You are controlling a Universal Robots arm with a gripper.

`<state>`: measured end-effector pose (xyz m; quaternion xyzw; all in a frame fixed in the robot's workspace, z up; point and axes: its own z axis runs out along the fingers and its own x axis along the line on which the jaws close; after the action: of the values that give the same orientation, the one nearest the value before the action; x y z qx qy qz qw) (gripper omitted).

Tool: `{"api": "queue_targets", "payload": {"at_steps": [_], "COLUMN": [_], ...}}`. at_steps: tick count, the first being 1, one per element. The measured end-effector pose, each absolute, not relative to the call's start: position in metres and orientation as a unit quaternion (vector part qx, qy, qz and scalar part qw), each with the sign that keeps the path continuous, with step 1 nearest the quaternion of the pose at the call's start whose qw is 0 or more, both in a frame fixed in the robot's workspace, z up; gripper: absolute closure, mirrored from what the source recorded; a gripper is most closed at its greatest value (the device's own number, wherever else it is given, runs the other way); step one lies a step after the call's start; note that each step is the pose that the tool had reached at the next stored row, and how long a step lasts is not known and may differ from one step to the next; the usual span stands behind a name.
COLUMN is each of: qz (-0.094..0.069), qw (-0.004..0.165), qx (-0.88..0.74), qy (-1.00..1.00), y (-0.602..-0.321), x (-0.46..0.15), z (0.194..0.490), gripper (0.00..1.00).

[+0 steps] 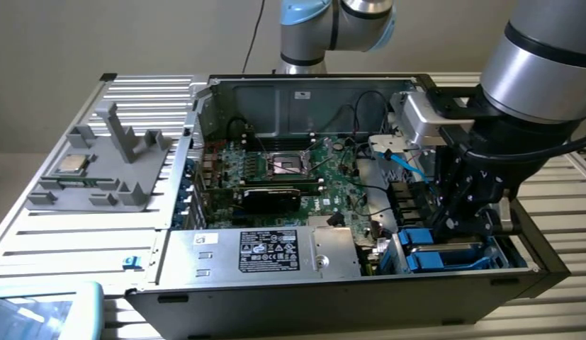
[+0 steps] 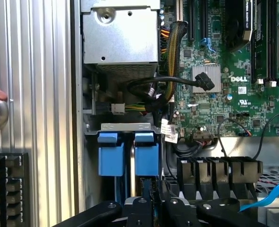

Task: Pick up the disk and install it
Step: 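Insert the second disk wire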

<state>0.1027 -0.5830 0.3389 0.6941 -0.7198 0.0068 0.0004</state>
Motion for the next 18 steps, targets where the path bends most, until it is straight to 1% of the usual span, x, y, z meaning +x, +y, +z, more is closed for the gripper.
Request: {"api": "queue_targets", "payload": {"at_steps": [18], "qz": [0.007], "qw": [0.001], "qx": [0.694], "qy": [-0.720], "y": [-0.5821], "x": [0.1026], "z": [0.3395], "gripper": [0.85]}}
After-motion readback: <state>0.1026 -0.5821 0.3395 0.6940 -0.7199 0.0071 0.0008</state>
